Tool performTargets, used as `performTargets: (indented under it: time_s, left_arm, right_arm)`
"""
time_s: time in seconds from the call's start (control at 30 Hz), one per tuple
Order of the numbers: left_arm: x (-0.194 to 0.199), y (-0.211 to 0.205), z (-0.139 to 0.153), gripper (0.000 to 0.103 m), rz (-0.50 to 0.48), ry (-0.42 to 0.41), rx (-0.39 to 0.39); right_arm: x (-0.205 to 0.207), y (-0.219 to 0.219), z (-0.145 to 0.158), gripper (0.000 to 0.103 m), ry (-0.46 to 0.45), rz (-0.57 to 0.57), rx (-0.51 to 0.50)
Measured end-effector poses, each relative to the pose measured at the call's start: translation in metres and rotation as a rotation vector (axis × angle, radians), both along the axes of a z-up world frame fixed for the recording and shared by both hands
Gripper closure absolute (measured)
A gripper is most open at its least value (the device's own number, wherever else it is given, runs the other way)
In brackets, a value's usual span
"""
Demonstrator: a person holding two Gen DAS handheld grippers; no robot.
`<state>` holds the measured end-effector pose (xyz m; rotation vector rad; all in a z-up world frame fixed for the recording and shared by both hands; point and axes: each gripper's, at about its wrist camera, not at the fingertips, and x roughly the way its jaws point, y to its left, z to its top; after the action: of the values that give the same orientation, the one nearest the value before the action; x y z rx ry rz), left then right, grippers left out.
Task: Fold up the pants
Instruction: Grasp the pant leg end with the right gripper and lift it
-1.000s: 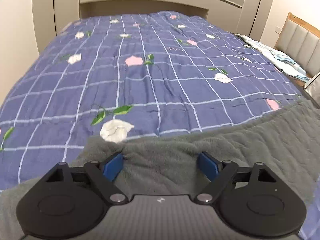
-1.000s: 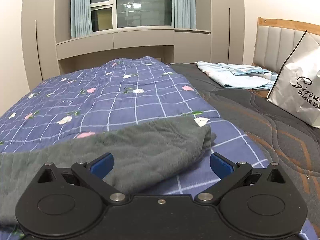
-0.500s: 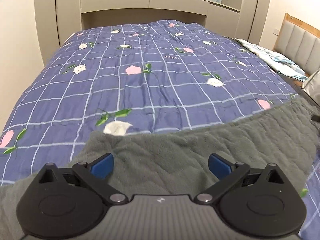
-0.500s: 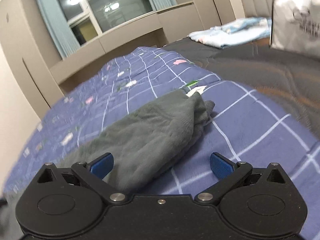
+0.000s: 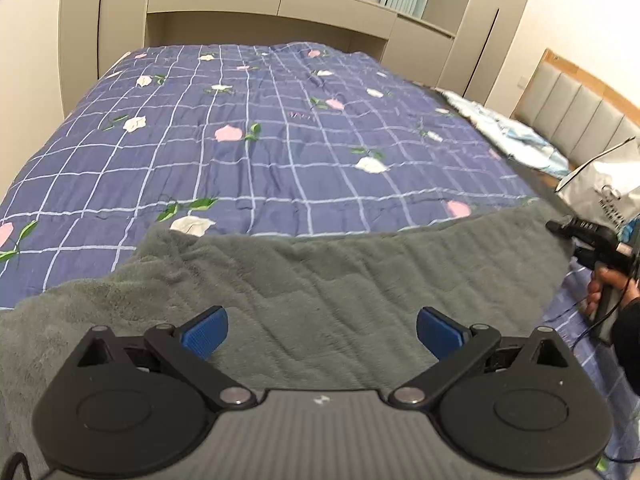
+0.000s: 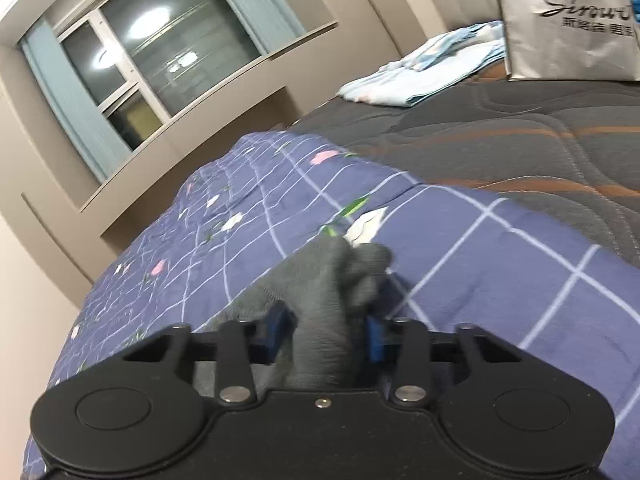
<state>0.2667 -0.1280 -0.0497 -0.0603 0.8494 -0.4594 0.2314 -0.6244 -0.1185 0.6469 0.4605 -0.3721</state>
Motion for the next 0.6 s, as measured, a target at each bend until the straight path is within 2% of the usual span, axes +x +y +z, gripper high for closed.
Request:
performTargets:
  time_s: [0.07,0.17,0.43,0.6]
  left_arm:
    - [-0.003,0.001,0.006,0.001,0.002,-0.001,-0.009]
    - [-0.006,0.005,0.014,0.001,0.011,-0.002,-0.023]
    - [-0.024,0.023,0.037,0.001,0.052,-0.014,-0.1]
    - [-0.037,0.036,0.048,0.001,0.068,-0.023,-0.148]
  right_arm:
    - [-0.003,0.006,0.009,0.078,-0.007,-0.002,-0.036]
    - [-0.002,0.021,0.028,0.082,-0.014,0.015,-0.114]
    - [-0.007,0.091,0.096,0.082,-0.088,0.163,-0.389]
    - [-0.015,0.145,0.13,0.082,-0.138,0.273,-0.511]
